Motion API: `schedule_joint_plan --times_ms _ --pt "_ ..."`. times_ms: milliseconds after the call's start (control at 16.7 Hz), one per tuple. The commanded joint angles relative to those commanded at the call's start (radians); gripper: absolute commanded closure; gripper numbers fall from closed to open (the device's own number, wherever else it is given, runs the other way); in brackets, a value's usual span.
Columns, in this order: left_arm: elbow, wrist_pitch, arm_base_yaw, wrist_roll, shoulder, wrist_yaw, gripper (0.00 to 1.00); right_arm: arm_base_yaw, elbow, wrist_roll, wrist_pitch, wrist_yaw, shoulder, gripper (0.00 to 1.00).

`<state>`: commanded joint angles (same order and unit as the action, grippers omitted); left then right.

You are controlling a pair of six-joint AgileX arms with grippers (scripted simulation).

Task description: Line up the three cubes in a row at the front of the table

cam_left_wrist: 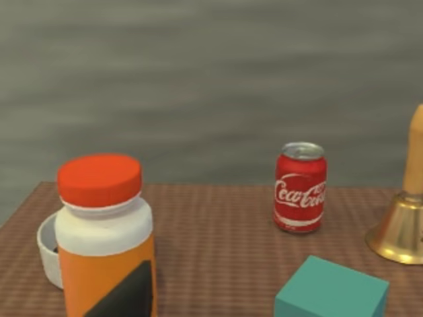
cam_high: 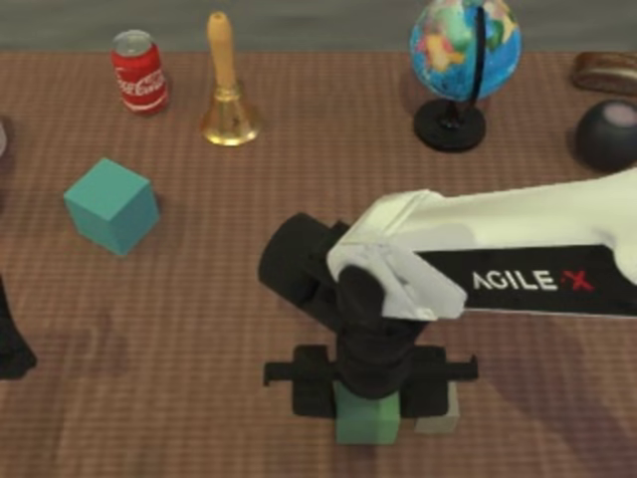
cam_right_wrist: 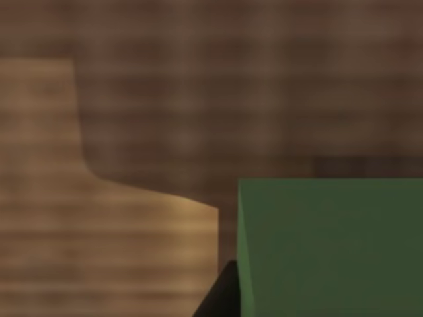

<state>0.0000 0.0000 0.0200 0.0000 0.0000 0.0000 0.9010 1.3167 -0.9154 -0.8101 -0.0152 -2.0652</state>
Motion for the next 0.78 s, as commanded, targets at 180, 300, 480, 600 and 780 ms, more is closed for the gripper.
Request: schedule_joint_plan --times_ms 180,300,480,600,780 --pt "0.0 0.0 0.0 0.0 0.0 0.0 0.0 0.0 0.0 0.0 0.0 0.0 0.0 0.32" --pt "0.0 0.0 0.0 0.0 0.0 0.0 0.0 0.0 0.0 0.0 0.0 0.0 0.0 0.17" --pt "0.0 0.0 0.0 0.0 0.0 0.0 0.0 0.0 0.0 0.0 0.0 0.0 0.0 0.0" --pt "0.0 0.0 0.0 0.0 0.0 0.0 0.0 0.0 0.0 0.0 0.0 0.0 0.0 0.0" --pt "0.0 0.0 0.0 0.0 0.0 0.0 0.0 0.0 0.0 0.0 0.0 0.0 0.0 0.0"
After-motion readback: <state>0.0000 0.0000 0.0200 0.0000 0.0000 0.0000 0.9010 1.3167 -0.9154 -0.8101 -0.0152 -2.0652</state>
